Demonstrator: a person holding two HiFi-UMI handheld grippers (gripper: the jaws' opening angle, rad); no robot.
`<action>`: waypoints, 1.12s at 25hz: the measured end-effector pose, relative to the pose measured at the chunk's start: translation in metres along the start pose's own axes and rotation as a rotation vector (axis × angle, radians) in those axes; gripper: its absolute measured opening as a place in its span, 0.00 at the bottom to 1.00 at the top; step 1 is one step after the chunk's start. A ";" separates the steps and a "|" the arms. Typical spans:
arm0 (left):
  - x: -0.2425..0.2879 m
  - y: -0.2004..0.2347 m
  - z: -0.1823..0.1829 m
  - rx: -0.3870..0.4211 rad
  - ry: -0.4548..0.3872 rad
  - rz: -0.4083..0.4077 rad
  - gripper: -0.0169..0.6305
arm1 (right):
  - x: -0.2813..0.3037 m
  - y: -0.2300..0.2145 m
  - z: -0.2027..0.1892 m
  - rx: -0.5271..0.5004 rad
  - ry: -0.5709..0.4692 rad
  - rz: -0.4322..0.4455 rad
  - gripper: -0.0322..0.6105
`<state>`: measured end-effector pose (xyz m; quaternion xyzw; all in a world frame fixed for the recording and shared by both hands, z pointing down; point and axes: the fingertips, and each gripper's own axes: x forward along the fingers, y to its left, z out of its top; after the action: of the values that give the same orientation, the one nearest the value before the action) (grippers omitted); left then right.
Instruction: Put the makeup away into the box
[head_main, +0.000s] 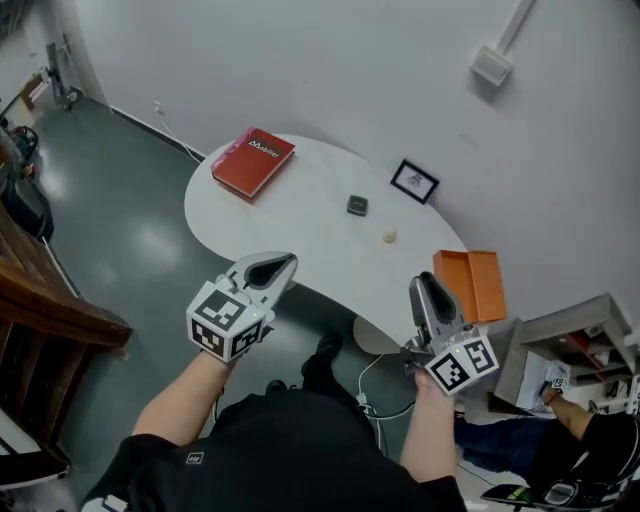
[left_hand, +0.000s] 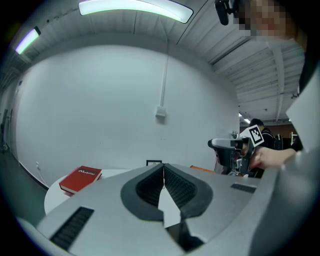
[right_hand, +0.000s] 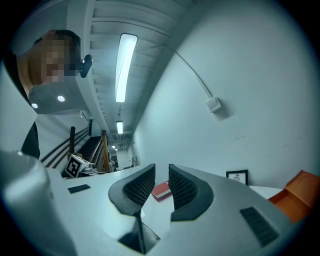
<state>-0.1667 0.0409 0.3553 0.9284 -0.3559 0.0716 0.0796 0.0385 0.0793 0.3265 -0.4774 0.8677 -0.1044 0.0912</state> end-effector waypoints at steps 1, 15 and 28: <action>0.012 0.005 0.002 0.001 0.004 0.001 0.05 | 0.006 -0.011 -0.001 0.001 0.004 -0.001 0.15; 0.200 0.034 0.025 0.018 0.105 -0.019 0.05 | 0.070 -0.189 -0.026 0.027 0.098 -0.035 0.19; 0.282 0.053 -0.006 -0.046 0.180 -0.116 0.05 | 0.126 -0.237 -0.107 0.052 0.313 -0.075 0.25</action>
<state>0.0050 -0.1800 0.4194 0.9351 -0.2947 0.1418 0.1366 0.1365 -0.1416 0.4855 -0.4848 0.8499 -0.2031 -0.0367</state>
